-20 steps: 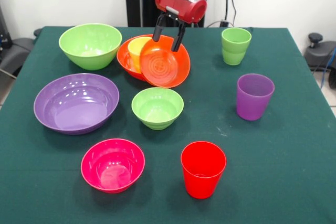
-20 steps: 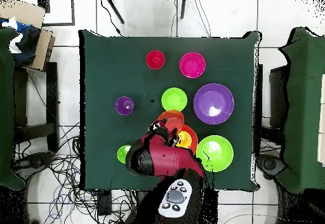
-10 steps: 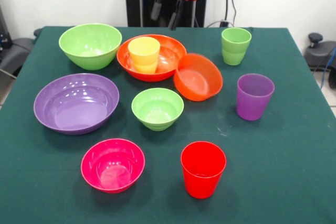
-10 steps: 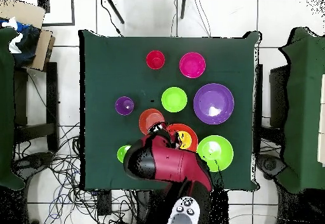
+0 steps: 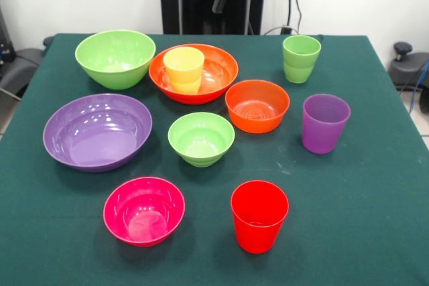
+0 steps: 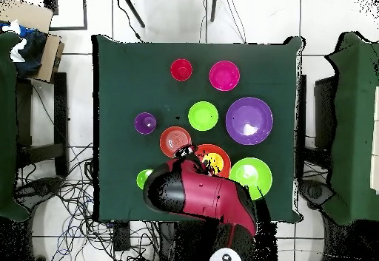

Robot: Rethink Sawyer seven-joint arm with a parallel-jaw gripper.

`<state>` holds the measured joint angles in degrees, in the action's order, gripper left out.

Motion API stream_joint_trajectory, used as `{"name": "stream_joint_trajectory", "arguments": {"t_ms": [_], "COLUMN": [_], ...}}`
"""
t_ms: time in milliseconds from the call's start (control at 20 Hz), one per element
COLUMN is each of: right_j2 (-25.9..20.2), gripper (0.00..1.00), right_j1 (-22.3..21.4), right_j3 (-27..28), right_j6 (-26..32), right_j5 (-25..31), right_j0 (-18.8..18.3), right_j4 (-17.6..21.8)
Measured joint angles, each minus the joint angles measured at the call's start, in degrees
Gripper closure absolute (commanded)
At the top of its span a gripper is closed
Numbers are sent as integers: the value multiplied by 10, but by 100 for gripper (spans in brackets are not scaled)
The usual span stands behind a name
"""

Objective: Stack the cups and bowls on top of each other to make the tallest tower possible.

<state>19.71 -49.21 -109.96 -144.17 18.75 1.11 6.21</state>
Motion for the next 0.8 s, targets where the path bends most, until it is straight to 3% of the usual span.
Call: {"name": "stream_joint_trajectory", "arguments": {"t_ms": [800], "right_j2": [-5], "gripper": [0], "right_j1": [5], "right_j3": [2], "right_j6": [0], "right_j5": [0], "right_j0": [-3], "right_j4": [0]}}
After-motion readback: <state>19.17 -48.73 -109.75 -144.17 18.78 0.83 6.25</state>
